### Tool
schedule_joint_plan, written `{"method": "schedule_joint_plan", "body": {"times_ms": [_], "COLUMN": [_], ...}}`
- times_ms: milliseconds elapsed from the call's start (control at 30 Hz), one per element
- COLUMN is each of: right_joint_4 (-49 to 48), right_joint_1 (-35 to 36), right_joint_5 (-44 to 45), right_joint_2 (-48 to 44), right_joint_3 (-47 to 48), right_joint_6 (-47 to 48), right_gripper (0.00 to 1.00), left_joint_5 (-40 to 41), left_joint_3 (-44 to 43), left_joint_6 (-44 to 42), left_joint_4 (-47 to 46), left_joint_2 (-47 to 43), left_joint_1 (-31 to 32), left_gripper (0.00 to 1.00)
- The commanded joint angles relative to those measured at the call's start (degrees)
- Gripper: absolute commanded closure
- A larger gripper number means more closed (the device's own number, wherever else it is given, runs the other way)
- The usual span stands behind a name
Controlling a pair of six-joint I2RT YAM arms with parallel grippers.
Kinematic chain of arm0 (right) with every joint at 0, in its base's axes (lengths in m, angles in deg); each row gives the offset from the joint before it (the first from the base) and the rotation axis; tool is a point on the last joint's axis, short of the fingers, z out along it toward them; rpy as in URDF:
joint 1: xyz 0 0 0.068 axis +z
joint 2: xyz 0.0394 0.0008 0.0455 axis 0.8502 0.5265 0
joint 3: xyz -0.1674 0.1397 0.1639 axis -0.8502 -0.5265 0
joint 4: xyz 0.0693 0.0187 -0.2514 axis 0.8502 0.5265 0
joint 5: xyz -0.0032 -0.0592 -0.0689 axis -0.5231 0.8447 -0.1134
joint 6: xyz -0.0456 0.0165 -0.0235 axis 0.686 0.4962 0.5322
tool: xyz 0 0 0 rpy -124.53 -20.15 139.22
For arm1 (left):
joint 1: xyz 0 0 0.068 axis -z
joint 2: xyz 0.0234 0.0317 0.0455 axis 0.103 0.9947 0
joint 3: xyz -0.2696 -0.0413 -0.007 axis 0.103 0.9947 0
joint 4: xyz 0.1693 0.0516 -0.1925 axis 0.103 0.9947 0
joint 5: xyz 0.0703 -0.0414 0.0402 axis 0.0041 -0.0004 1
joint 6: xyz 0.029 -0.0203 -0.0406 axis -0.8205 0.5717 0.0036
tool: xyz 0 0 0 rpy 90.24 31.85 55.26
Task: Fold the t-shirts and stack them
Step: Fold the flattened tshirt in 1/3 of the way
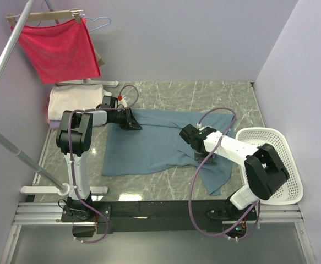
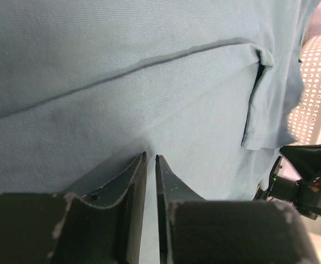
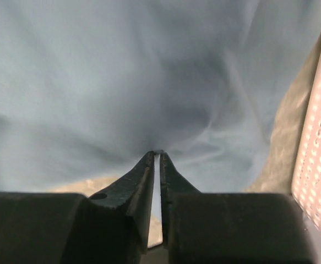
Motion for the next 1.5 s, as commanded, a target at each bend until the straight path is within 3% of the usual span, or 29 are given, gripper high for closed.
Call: {"method": "schedule_joint_plan", "body": {"times_ms": [0, 67, 133, 267, 400, 600, 867, 1300, 1467], "right_joint_4": [2.8, 3.7, 6.1, 4.9, -3.6, -17.2, -18.6, -17.1, -13.5], "right_joint_1": [2.0, 2.8, 2.8, 1.2, -5.8, -18.6, -24.0, -29.3, -29.8], "right_joint_5": [-0.7, 0.7, 3.6, 9.3, 9.2, -3.5, -11.1, -16.9, -17.5], "right_joint_2": [-3.1, -5.6, -6.9, -7.3, -2.1, 9.2, 23.0, 30.7, 36.5], "right_joint_3": [-1.5, -0.2, 1.3, 5.2, 7.5, 13.5, 25.0, 30.5, 40.0], "right_joint_6": [-6.3, -7.6, -8.5, -6.6, -1.5, 7.7, 12.6, 11.4, 11.7], "right_gripper": [0.8, 0.79, 0.61, 0.47, 0.46, 0.49, 0.53, 0.53, 0.54], "left_joint_5": [-0.9, -0.3, 0.0, 1.1, 2.2, 5.8, 17.2, 29.4, 30.5], "left_joint_3": [0.6, 0.8, 0.6, 1.5, 2.2, 4.3, 7.6, 1.1, -5.6], "left_joint_6": [-0.3, -0.4, -0.7, 0.1, 1.1, 4.3, 2.2, 1.3, 1.6], "left_joint_4": [-1.3, -1.1, -0.5, -1.6, -3.5, -9.0, -10.5, -1.3, 2.6], "left_joint_2": [-1.7, -2.0, -2.3, -3.9, -6.7, -12.4, -18.5, -7.6, 0.1], "left_joint_1": [0.3, 0.3, 0.3, 0.3, 0.3, 0.3, 0.3, 0.2, -1.0], "left_gripper": [0.82, 0.82, 0.82, 0.83, 0.83, 0.78, 0.76, 0.85, 0.86]}}
